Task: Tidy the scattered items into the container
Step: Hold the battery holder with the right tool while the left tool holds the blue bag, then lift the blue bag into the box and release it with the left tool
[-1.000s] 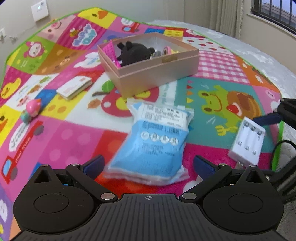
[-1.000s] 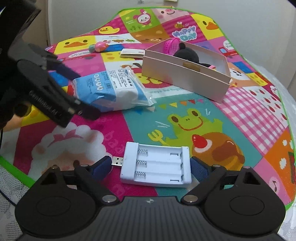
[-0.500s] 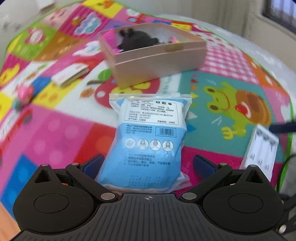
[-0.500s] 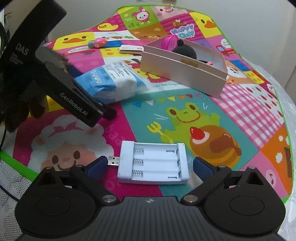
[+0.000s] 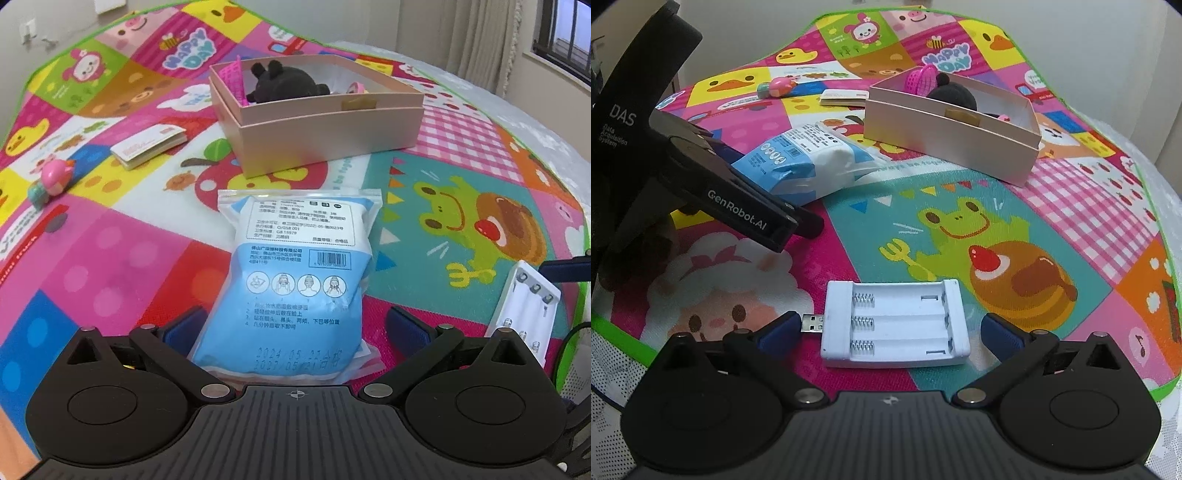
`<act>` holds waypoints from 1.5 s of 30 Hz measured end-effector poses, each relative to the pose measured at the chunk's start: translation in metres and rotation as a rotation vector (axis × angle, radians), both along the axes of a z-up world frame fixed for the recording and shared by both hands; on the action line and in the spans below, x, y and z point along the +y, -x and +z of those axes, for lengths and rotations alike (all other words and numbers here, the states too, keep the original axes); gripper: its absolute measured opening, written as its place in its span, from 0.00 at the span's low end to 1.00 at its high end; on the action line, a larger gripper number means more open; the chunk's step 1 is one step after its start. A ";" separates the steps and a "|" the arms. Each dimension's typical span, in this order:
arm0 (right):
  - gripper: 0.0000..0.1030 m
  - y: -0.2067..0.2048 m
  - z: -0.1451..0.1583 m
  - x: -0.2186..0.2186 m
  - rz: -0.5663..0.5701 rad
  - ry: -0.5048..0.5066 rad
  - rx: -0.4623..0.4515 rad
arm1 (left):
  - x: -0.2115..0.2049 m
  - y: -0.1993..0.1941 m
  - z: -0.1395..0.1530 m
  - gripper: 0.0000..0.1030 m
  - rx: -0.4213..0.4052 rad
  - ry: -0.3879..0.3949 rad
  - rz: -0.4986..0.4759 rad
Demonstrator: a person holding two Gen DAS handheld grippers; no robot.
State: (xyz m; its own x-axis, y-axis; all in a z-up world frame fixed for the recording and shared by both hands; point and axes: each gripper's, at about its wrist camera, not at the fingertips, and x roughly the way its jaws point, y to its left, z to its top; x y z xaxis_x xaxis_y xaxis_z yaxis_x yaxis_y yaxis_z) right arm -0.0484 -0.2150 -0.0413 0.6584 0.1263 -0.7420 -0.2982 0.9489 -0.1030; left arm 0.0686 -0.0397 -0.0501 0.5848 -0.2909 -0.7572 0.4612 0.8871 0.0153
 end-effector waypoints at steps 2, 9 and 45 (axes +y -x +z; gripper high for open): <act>1.00 0.000 0.000 0.000 0.001 -0.001 -0.003 | 0.000 0.004 0.000 1.00 -0.025 -0.008 -0.011; 0.89 0.005 0.002 0.002 0.044 0.002 -0.022 | 0.000 0.006 0.005 1.00 -0.049 -0.018 -0.046; 0.88 -0.012 0.072 -0.046 -0.107 -0.234 -0.085 | -0.027 -0.080 0.126 0.97 -0.259 0.032 -0.243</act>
State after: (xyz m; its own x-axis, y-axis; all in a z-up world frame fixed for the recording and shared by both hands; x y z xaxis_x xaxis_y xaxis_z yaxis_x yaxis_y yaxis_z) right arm -0.0363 -0.2609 0.0308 0.7362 0.2142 -0.6420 -0.1948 0.9755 0.1022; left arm 0.1487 -0.0672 0.0755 0.6669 -0.4662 -0.5813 0.6432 0.7540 0.1332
